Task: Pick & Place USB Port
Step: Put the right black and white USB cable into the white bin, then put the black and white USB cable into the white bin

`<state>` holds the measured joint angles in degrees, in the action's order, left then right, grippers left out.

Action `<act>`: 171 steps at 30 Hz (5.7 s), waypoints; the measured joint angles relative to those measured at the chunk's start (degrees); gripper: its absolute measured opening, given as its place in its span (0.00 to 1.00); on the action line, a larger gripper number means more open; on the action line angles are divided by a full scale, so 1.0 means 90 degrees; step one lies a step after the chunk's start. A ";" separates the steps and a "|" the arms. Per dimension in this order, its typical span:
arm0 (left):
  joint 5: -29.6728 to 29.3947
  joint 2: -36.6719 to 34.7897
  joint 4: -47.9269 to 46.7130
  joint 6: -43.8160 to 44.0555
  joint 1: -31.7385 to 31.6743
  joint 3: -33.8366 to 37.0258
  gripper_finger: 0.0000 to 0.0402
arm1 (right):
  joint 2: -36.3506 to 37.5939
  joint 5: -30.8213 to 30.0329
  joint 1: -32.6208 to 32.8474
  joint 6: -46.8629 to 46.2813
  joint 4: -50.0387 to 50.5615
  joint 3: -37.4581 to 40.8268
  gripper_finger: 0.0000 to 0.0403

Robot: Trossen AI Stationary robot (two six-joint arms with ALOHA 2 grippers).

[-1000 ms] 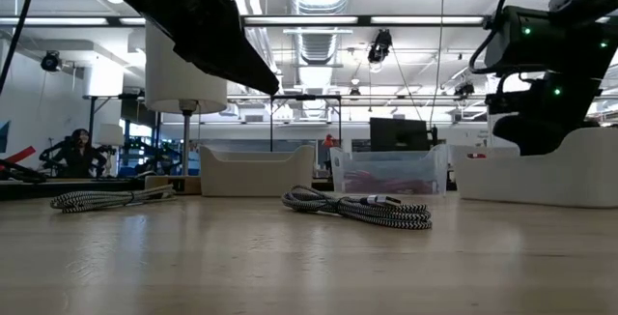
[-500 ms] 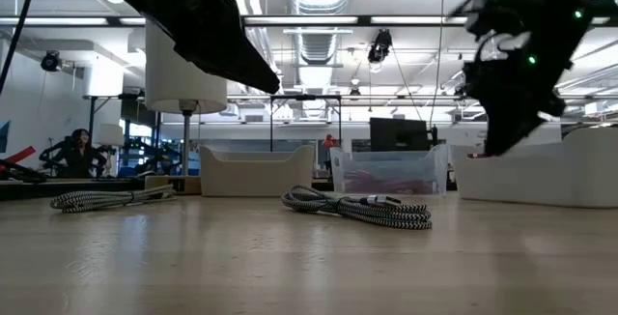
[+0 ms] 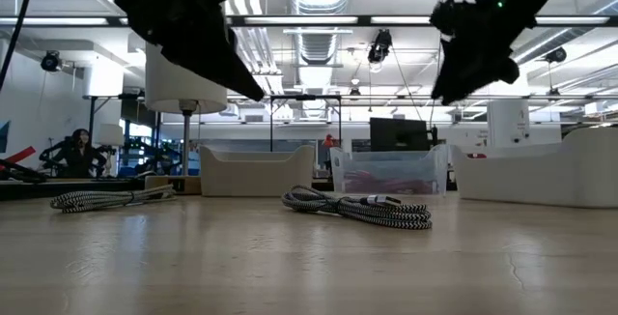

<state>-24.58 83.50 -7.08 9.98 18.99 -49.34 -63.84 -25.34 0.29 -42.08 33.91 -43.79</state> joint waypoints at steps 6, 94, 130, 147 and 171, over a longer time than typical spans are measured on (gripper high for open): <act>-0.0004 -0.0371 -0.0518 0.0096 0.0022 0.0000 0.31 | -0.0270 0.0279 0.0425 0.0252 -0.1101 0.0034 0.36; -0.0836 -0.1182 -0.3708 0.3592 0.0024 0.0427 0.31 | -0.3264 -0.0087 0.1347 -0.0552 0.4128 -0.4352 0.03; -0.0850 -0.1182 -0.3593 0.3609 0.0026 0.0427 0.31 | -0.1252 -0.0180 -0.0333 -0.1458 0.2290 0.0360 0.03; -0.0848 -0.1182 -0.3591 0.3611 0.0024 0.0427 0.31 | -0.1284 -0.0042 -0.0330 -0.0946 0.1903 0.0452 0.20; -0.0835 -0.1739 -0.4509 0.3402 0.0026 -0.0063 0.31 | -0.0756 -0.0037 -0.0323 -0.0170 0.1775 -0.0894 0.38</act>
<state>-32.09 67.85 -47.67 40.60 19.22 -49.91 -70.64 -25.67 -2.61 -43.61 49.88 -51.84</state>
